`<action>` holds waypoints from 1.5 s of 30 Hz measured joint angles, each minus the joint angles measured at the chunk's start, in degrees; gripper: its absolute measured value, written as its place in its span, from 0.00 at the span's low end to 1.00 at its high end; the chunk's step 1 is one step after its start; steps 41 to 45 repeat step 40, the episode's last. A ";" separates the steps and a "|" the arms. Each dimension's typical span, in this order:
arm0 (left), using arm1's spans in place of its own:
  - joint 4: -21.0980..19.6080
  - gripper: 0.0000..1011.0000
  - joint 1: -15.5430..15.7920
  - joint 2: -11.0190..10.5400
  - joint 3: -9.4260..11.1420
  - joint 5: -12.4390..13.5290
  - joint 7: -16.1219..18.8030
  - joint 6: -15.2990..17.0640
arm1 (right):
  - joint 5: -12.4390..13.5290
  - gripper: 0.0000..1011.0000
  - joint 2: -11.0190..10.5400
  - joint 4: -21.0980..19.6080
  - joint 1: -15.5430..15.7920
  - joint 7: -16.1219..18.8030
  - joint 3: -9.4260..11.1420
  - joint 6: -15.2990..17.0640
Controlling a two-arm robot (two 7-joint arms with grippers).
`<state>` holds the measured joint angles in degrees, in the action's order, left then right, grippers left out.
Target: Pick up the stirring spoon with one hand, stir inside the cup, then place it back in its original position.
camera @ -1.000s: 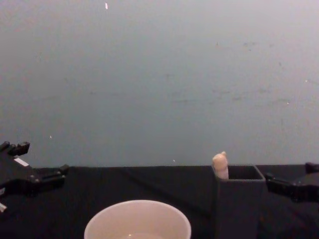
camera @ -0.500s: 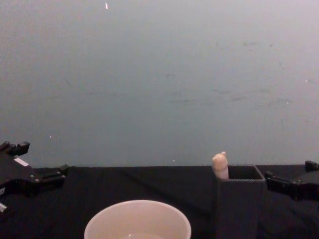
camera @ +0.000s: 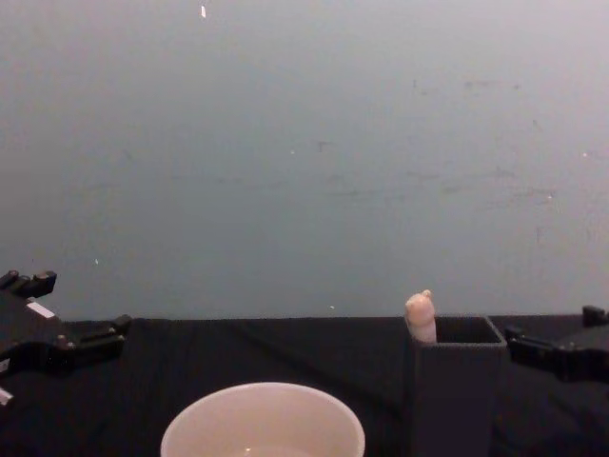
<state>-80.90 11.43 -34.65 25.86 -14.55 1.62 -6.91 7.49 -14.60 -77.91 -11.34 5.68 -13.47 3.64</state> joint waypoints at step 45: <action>0.00 0.99 0.00 0.00 0.00 0.00 0.00 0.00 | 0.06 0.99 0.00 -0.01 0.00 -0.01 0.00 0.01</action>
